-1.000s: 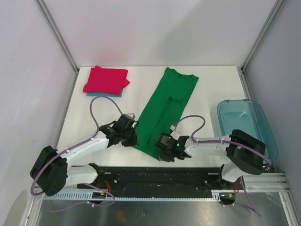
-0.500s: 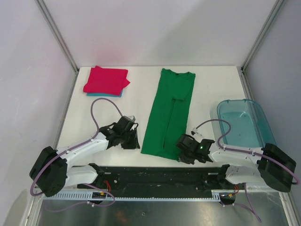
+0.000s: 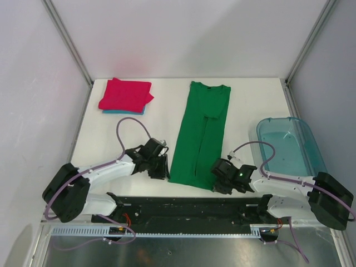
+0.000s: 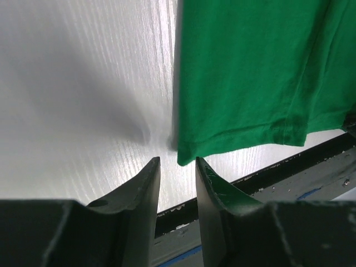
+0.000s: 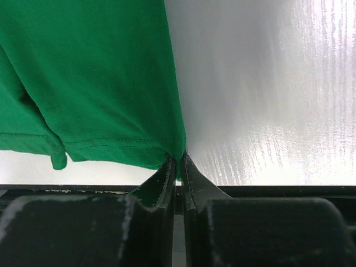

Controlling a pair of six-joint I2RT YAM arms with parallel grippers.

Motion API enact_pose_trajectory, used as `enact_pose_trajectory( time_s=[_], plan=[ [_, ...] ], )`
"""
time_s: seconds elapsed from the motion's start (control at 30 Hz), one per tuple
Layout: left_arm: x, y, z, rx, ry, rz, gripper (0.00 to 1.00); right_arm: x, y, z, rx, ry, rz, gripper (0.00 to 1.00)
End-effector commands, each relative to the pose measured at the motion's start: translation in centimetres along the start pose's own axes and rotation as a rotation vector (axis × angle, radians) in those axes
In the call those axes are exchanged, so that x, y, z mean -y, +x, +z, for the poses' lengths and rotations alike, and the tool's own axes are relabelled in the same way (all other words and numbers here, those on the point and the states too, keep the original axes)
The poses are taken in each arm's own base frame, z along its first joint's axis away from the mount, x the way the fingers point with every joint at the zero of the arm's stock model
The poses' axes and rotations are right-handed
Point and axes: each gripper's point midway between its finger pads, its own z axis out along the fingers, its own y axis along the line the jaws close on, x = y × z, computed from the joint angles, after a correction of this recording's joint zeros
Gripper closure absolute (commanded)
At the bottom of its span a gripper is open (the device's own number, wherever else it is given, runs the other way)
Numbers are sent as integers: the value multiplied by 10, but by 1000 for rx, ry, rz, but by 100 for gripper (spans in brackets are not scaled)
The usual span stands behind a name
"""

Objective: Fold and stack the t-shirts
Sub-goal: Grab the bottom of the folded rectangular tshirt with both arms

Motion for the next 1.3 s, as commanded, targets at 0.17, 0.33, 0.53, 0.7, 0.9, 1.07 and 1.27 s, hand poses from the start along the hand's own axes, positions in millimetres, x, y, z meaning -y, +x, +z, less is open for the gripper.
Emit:
enact_pose_trajectory(
  time_s=[0.17, 0.33, 0.53, 0.7, 0.9, 1.07, 1.27],
  plan=[
    [10, 4, 16, -26, 38, 4, 64, 23, -4, -7, 16, 51, -15, 86],
    [15, 8, 21, -40, 40, 7, 65, 23, -6, -8, 17, 44, -10, 86],
    [18, 18, 24, -54, 27, 10, 67, 22, -7, -8, 15, 41, -7, 86],
    [15, 23, 26, -54, 7, 2, 71, 22, -8, -8, 16, 43, -9, 86],
    [19, 22, 25, -44, 9, -2, 82, 23, -9, -9, 22, 42, -7, 82],
    [23, 24, 23, -42, 21, -1, 94, 23, -11, -11, 31, 40, -12, 83],
    [30, 35, 18, -46, 44, 5, 100, 23, -4, -14, 27, 33, -36, 97]
  ],
)
